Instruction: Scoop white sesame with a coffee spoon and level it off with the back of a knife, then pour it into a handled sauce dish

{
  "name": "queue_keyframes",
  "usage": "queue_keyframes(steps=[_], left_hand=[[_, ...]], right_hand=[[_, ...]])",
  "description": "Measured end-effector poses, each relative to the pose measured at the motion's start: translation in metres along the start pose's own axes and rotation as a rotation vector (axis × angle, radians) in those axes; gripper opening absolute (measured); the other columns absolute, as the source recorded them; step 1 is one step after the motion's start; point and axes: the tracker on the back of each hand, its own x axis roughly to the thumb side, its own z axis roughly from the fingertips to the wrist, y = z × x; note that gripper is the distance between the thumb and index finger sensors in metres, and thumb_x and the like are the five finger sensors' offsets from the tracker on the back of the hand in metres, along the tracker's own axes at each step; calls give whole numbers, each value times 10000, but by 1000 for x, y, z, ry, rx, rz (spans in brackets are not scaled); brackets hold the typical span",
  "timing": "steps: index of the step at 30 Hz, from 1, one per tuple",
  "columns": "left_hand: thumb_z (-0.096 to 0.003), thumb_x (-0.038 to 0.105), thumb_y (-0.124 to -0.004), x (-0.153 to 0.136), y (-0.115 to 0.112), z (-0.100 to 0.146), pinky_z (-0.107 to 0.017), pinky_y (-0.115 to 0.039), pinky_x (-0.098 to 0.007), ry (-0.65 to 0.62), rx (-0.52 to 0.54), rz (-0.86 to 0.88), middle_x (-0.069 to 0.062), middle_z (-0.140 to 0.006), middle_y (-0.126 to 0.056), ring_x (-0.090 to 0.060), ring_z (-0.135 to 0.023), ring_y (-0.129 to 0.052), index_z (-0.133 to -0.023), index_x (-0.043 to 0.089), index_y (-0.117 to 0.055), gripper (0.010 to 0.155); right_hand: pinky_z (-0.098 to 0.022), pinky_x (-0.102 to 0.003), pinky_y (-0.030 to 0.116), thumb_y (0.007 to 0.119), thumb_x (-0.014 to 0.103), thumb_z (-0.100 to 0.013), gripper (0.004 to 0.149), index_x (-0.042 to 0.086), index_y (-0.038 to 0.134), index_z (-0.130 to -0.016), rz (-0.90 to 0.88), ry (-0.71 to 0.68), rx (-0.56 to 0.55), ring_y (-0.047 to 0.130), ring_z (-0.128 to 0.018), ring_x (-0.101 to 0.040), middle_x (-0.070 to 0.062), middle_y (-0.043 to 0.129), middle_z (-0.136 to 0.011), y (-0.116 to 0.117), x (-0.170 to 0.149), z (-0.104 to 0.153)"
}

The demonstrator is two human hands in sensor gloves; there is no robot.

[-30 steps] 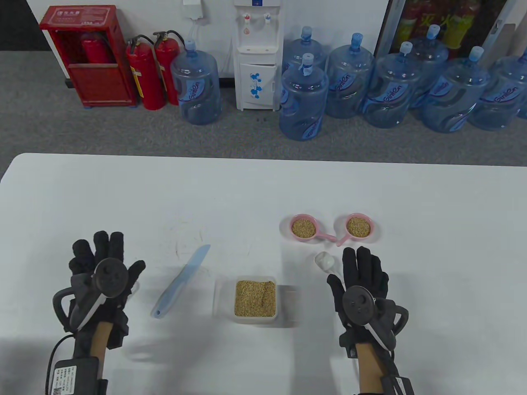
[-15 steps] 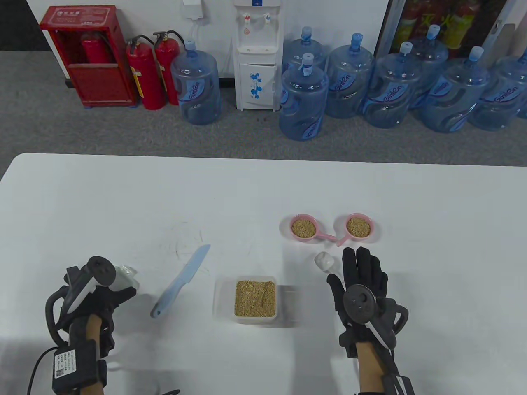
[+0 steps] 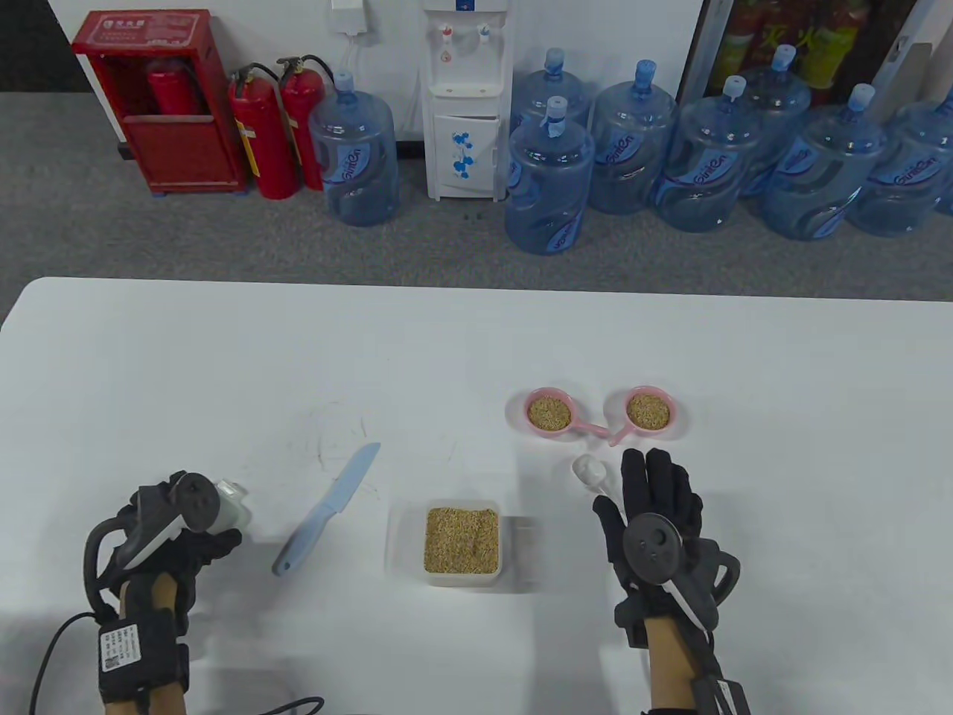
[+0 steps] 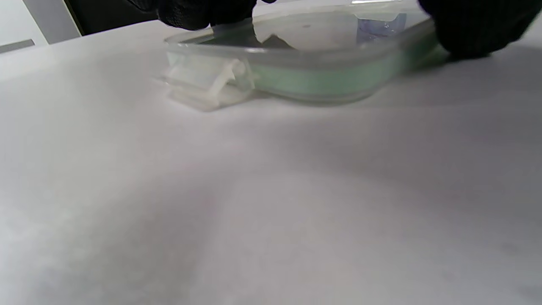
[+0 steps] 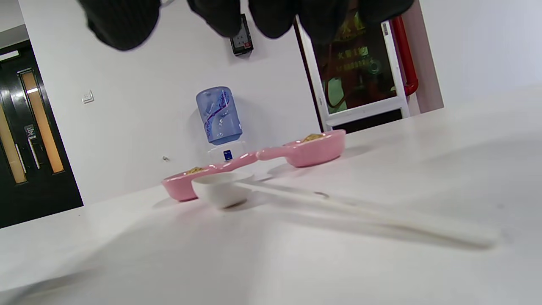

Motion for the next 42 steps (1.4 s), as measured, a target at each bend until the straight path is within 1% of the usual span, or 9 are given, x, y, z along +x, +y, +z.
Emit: queue_keyframes(steps=[3, 8, 12, 18, 24, 30, 33, 36, 42], left_hand=[[-377, 730, -735, -2, -1, 0, -829, -448, -637, 2, 41, 19, -249, -1235, -432, -536, -1154, -540, -1174, 50, -286, 1139], [-367, 741, -740, 1, 5, 2, -826, -438, -649, -13, 53, 5, -240, -1229, -473, -520, -1125, -660, -1177, 68, -308, 1138], [-366, 745, -737, 12, 20, 8, -823, -439, -656, -66, 105, 12, -238, -1231, -469, -528, -1111, -695, -1180, 76, -303, 1139], [-362, 747, -738, 46, 51, 23, -826, -432, -654, -192, 204, -44, -230, -1236, -467, -519, -1110, -730, -1183, 90, -306, 1137], [-366, 751, -730, 100, 84, 45, -829, -431, -650, -376, 276, -30, -221, -1239, -466, -519, -1112, -733, -1186, 97, -305, 1132], [-368, 751, -730, 167, 99, 77, -834, -426, -640, -619, 316, -50, -214, -1244, -462, -513, -1121, -727, -1187, 99, -302, 1131], [-366, 751, -731, 203, 101, 91, -837, -422, -634, -717, 322, -116, -207, -1248, -459, -511, -1125, -726, -1188, 104, -303, 1130], [-367, 747, -734, 233, 99, 99, -842, -430, -623, -792, 293, -152, -206, -1251, -448, -505, -1135, -711, -1188, 107, -298, 1128], [-368, 735, -750, 273, 81, 104, -842, -455, -607, -884, 217, -205, -202, -1250, -449, -509, -1138, -703, -1186, 99, -284, 1136]], right_hand=[[-779, -627, 396, 586, 569, -596, 724, 239, 380, -1207, -1, 1, -1, 389, -1129, -436, -155, 305, -1257, 0, -1, 0], [-777, -628, 398, 588, 566, -597, 722, 236, 385, -1206, -1, 1, -2, 392, -1127, -438, -158, 309, -1255, 0, -1, 0], [-777, -627, 398, 590, 566, -596, 724, 235, 384, -1206, 0, -1, 0, 394, -1126, -438, -158, 310, -1255, 0, -1, 0], [-777, -627, 399, 590, 565, -596, 723, 234, 387, -1205, -5, -3, -2, 394, -1125, -441, -158, 312, -1255, 0, -1, 0], [-776, -628, 399, 590, 565, -597, 723, 230, 391, -1205, -30, 2, -8, 396, -1124, -441, -160, 314, -1254, -1, -2, 0], [-775, -627, 399, 590, 565, -597, 724, 223, 395, -1205, -37, 3, -9, 398, -1121, -444, -164, 315, -1253, -1, -3, 0], [-776, -626, 398, 590, 564, -596, 725, 223, 394, -1206, -37, 2, -6, 395, -1122, -446, -164, 314, -1253, -1, -2, 0], [-775, -627, 397, 590, 564, -597, 725, 224, 394, -1206, -38, 0, -8, 393, -1121, -446, -170, 313, -1252, -1, -2, 0], [-776, -627, 396, 589, 564, -597, 724, 224, 396, -1206, -38, -4, -3, 394, -1120, -447, -175, 313, -1251, -1, -2, 0]])
